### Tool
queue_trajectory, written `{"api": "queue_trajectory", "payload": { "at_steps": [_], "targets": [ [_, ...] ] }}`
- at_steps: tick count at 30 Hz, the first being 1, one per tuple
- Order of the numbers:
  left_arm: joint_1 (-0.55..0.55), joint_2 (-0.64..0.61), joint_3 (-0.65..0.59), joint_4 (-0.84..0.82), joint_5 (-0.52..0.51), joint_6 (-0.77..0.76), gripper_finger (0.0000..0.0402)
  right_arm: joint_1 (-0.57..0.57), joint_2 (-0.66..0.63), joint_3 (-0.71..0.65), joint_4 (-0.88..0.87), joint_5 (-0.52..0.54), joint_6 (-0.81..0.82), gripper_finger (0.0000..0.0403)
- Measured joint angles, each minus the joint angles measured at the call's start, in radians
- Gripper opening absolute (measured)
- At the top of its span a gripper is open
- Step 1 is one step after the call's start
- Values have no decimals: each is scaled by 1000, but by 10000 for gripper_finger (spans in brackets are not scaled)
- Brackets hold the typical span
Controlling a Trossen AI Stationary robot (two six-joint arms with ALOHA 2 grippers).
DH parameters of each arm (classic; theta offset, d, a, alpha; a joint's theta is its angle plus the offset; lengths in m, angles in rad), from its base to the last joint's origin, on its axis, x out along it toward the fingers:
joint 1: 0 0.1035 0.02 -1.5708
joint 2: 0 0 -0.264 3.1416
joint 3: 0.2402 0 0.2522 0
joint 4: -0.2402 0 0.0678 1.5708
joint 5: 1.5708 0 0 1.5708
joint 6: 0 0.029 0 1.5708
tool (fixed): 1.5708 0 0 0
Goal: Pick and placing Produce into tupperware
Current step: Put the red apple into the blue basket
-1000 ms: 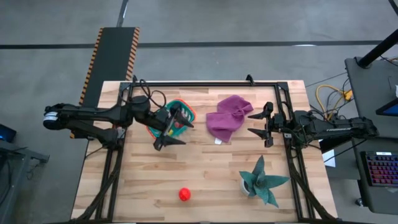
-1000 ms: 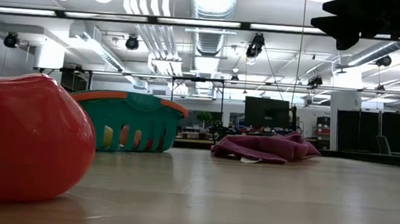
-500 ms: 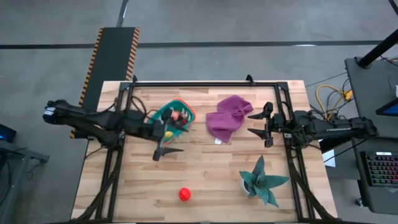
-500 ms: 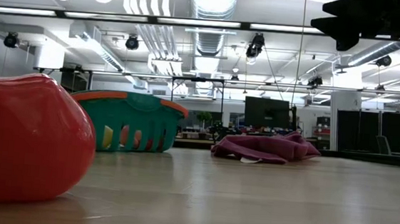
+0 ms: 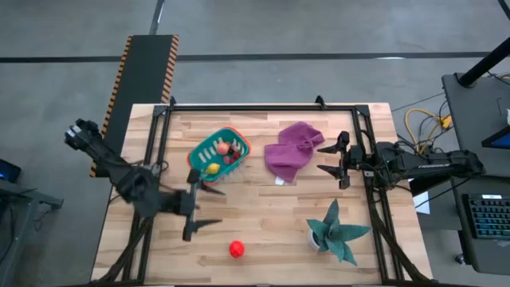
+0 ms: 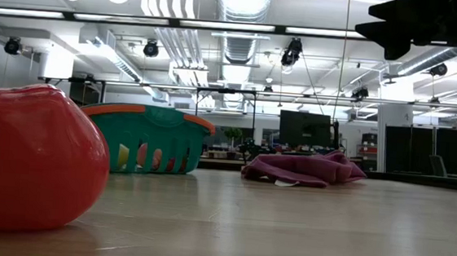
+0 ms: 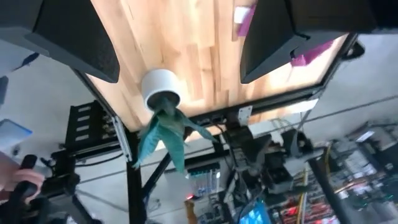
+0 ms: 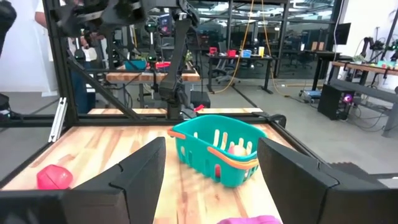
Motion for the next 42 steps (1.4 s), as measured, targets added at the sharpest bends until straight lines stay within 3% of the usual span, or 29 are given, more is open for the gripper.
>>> {"api": "queue_trajectory", "payload": {
  "at_steps": [9, 13, 19, 28, 34, 42],
  "targets": [
    [-177, 183, -1, -6, -275, -162, 318, 0, 0, 0, 0, 0, 8, 247],
    [-178, 265, -1, 0, -279, -268, 318, 0, 0, 0, 0, 0, 8, 247],
    [-135, 363, -2, 39, -306, -273, 318, 0, 0, 0, 25, 0, 7, 247],
    [-40, 385, 18, 96, -322, -269, 318, 0, 0, 0, 50, 0, -20, 247],
    [6, 352, 73, 98, -301, -112, 318, 0, 0, 0, 50, 0, -23, 247],
    [64, 351, 105, 103, -174, -4, 318, 0, 0, 0, 50, 0, -23, 247]
  ]
}}
